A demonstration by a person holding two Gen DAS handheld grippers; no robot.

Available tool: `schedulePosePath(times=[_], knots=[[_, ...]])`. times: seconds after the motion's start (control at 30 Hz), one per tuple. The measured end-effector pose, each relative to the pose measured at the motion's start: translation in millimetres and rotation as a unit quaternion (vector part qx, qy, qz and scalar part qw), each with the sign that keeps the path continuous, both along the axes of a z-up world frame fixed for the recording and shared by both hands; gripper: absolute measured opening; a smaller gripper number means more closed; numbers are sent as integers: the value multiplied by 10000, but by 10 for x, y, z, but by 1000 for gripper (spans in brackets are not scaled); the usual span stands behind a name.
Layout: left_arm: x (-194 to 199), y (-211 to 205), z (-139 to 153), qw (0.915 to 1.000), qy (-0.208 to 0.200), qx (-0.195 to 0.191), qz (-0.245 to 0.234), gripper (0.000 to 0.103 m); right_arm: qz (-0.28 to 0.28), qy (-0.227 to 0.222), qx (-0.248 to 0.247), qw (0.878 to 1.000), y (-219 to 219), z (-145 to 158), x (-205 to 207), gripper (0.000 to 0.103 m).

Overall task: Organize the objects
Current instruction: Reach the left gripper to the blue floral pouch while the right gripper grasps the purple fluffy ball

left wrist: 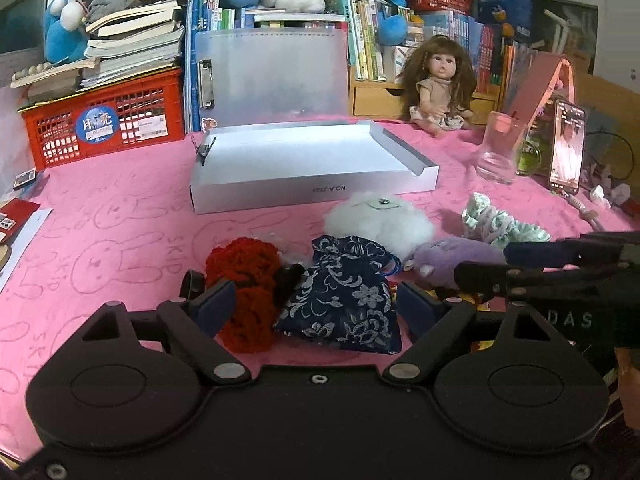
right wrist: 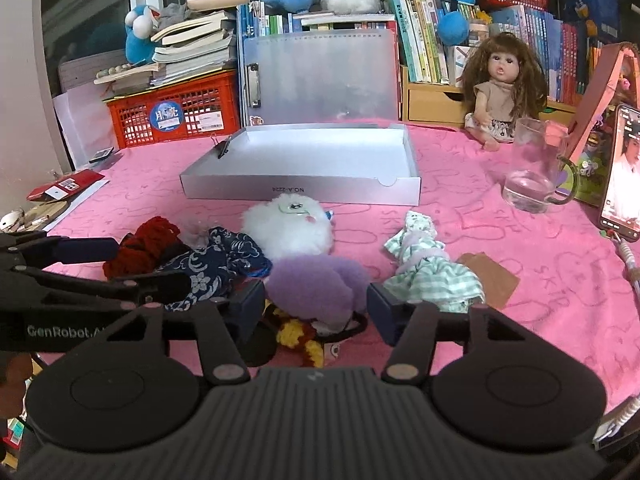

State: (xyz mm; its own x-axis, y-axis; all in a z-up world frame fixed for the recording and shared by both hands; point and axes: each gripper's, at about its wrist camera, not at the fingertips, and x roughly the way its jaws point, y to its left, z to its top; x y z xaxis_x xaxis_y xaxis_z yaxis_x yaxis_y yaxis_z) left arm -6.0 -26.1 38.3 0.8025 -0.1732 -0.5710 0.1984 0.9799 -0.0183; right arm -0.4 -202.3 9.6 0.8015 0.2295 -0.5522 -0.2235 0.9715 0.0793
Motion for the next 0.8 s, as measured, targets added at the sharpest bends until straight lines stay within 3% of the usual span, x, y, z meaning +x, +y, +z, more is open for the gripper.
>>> schedulePosePath(times=[0.23, 0.6, 0.8], knots=[[-3, 72, 24, 9995, -11, -309, -114, 81, 63, 133, 147, 9998, -22, -29, 168, 67], [-17, -3, -36, 9996, -119, -106, -221, 81, 118, 299, 95, 9994, -23, -149, 364, 74], [-20, 57, -16, 9993, -162, -313, -140, 81, 142, 425, 70, 9990, -56, -237, 365, 73]])
